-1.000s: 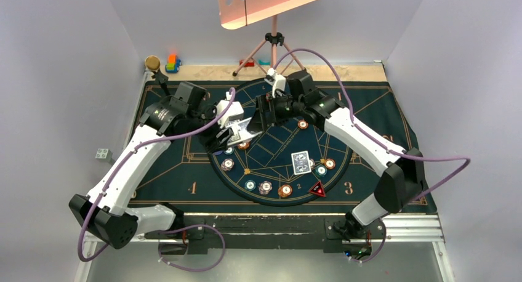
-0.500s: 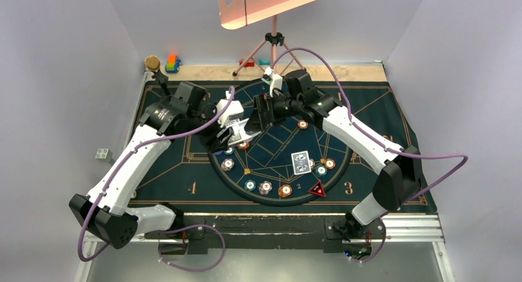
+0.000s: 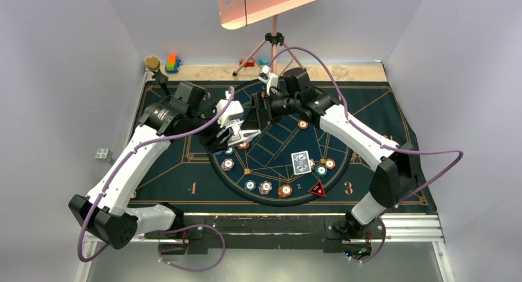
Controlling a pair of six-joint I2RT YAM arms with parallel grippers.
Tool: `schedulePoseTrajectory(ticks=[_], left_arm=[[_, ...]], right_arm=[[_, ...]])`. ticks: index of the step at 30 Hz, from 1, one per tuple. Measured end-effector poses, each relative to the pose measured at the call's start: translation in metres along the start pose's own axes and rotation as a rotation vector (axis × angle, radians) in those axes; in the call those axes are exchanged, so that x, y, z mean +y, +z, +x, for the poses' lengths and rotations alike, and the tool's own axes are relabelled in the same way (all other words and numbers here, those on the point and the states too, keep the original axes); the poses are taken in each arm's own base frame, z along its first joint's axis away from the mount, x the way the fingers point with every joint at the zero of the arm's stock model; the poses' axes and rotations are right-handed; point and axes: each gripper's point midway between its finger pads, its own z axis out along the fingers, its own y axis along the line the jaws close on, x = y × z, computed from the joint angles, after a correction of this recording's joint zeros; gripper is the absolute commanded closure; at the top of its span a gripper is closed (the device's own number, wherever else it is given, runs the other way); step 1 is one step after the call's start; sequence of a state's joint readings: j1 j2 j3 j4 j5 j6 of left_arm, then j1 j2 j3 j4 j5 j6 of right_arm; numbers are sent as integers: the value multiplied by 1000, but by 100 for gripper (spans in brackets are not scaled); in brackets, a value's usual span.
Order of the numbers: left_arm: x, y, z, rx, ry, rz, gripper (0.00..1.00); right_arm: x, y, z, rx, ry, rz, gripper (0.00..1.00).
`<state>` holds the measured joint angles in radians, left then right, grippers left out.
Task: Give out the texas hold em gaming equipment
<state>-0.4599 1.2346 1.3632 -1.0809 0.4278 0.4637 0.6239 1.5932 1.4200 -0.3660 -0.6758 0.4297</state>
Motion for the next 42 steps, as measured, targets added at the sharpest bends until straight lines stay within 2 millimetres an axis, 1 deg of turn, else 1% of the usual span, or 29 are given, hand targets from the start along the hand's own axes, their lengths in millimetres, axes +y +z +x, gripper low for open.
schedulePoseTrajectory(ticks=[3, 6, 9, 15, 21, 26, 28, 30, 36, 40, 42], left_arm=[[-1, -1, -1, -4, 2, -1, 100], [-2, -3, -1, -10, 4, 0, 100], [-3, -6, -3, -17, 8, -1, 100], [-4, -8, -3, -18, 8, -2, 100], [-7, -9, 1, -5, 0, 10, 100], [-7, -10, -1, -8, 2, 10, 100], [-7, -10, -2, -12, 4, 10, 100], [-7, -11, -2, -13, 4, 9, 100], [-7, -11, -2, -13, 4, 10, 100], [-7, -11, -2, -13, 5, 9, 100], [-7, -11, -2, -13, 6, 9, 100]], right_arm=[[-5, 5, 3, 13, 16, 5, 2], [-10, 8, 5, 21, 28, 11, 8], [-13, 7, 3, 15, 42, 16, 14], [-22, -3, -4, -23, 75, 12, 26], [-27, -10, -9, -47, 92, 21, 33], [-23, -17, -9, -62, 86, 20, 37], [-20, -20, -10, -70, 78, 18, 40], [-16, -24, -12, -79, 69, 15, 46], [-8, -32, -17, -104, 51, 12, 67], [-10, -36, -20, -116, 53, 19, 78], [-13, -37, -21, -121, 60, 24, 86]])
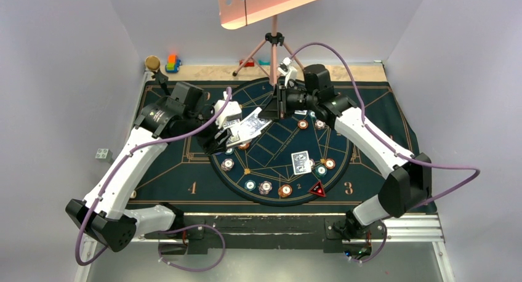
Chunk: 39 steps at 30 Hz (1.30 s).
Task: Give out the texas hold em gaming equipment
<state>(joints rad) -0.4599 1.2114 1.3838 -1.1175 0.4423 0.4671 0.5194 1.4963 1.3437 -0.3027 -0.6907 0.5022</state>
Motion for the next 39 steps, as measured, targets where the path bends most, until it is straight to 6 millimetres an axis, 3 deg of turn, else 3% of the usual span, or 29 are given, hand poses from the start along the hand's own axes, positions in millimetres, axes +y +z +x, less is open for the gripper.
schedulePoseTrajectory(ticks=[4, 14, 24, 26, 30, 34, 39], left_arm=[[0, 0, 1, 3, -1, 1, 100], [0, 0, 1, 6, 6, 0, 100], [1, 0, 1, 6, 21, -1, 100], [1, 0, 1, 6, 22, -1, 100], [0, 0, 1, 4, 22, 2, 100], [0, 0, 1, 3, 22, 4, 100], [-1, 0, 1, 1, 23, 9, 100]], right_arm=[[-4, -5, -4, -15, 17, 11, 100], [6, -30, -20, -87, 16, 11, 100], [-9, -84, -25, -217, 53, 95, 100], [-21, -91, -23, -235, 79, 129, 100], [-64, -98, -3, -235, 174, 231, 100], [-127, -90, 54, -157, 330, 383, 100], [-179, -86, 114, -58, 471, 558, 100]])
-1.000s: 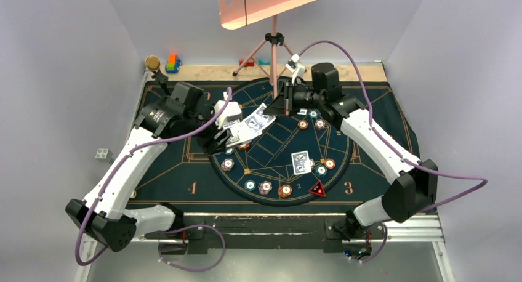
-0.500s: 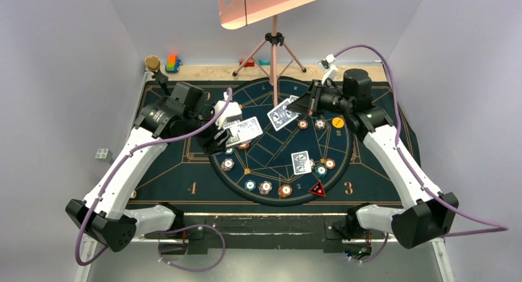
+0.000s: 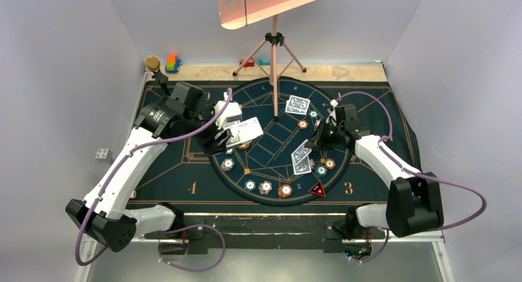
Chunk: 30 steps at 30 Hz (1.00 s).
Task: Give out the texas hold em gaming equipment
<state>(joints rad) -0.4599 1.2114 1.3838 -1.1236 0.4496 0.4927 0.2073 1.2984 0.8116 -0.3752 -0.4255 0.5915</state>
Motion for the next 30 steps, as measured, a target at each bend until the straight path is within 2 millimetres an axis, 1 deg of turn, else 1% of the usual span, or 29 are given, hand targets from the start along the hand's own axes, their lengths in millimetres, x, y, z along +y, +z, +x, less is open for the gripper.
schedulePoseTrajectory(ticks=[2, 4, 6, 7, 8, 9, 12, 15, 19, 21, 22, 24, 25, 27, 28, 29, 30], left_arm=[[-1, 0, 0, -2, 0, 4, 100], [-1, 0, -1, -5, 1, 8, 100], [-2, 0, -1, -8, 1, 13, 100], [-3, 0, -2, -9, 1, 16, 100], [-3, 0, -2, -10, 1, 18, 100], [-3, 0, -2, -10, 0, 19, 100], [-4, 1, -2, -12, 0, 25, 100], [-5, 1, -2, -13, -1, 32, 100], [-7, 1, -1, -11, -1, 41, 100], [-8, 1, -1, -9, 1, 44, 100], [-8, 1, 0, -7, 1, 45, 100], [-8, 1, 0, -6, 5, 46, 100], [-8, 1, 0, -6, 6, 47, 100], [-8, 1, 0, -6, 6, 49, 100], [-8, 1, 0, -6, 6, 49, 100], [-8, 1, 0, -5, 6, 49, 100], [-8, 1, 0, -6, 7, 50, 100]], right_arm=[[-16, 5, 5, 2, 19, 65, 100], [-27, 7, 2, -16, 23, 116, 100], [-35, 9, -1, -31, 26, 158, 88], [-39, 10, -1, -32, 29, 175, 78], [-44, 12, -1, -32, 34, 197, 71], [-49, 13, 1, -28, 39, 219, 67], [-61, 16, 8, -11, 56, 265, 62], [-70, 12, 14, 0, 67, 314, 59], [-73, -7, 12, -41, 65, 367, 57], [-66, -22, 4, -81, 53, 376, 51], [-59, -29, -2, -108, 43, 372, 45], [-37, -41, -18, -162, 10, 331, 31], [-21, -46, -26, -191, -18, 292, 27], [24, -55, -38, -225, -86, 164, 18], [48, -59, -42, -233, -122, 89, 16], [66, -62, -44, -234, -148, 32, 15], [89, -64, -46, -230, -181, -41, 13]])
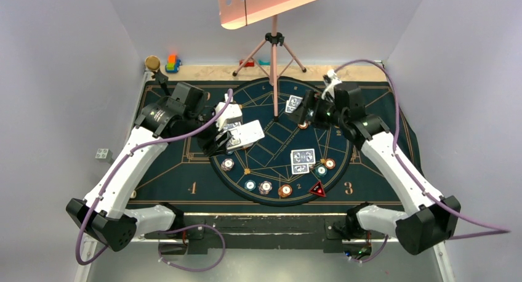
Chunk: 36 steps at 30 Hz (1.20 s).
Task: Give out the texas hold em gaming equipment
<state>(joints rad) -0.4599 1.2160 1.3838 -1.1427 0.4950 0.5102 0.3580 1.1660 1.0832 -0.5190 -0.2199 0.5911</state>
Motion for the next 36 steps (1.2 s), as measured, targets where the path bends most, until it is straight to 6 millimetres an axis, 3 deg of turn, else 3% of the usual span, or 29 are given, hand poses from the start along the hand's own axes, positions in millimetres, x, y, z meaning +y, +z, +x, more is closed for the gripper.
schedulePoseTrajectory(ticks=[3, 6, 15, 23, 36], left_arm=[[0, 0, 0, 1, 2, 0, 100], [0, 0, 0, 1, 2, 0, 100], [2, -1, -4, -4, 8, -3, 100], [3, -3, -7, -11, 13, -9, 100], [5, -2, -8, -9, 13, -11, 100]], right_arm=[[56, 2, -12, 14, -57, -192, 11], [90, 10, -11, 53, -83, -319, 9], [145, 42, 27, 254, -137, -494, 5], [153, 45, 49, 337, -151, -534, 4], [152, 41, 55, 365, -167, -547, 22]])
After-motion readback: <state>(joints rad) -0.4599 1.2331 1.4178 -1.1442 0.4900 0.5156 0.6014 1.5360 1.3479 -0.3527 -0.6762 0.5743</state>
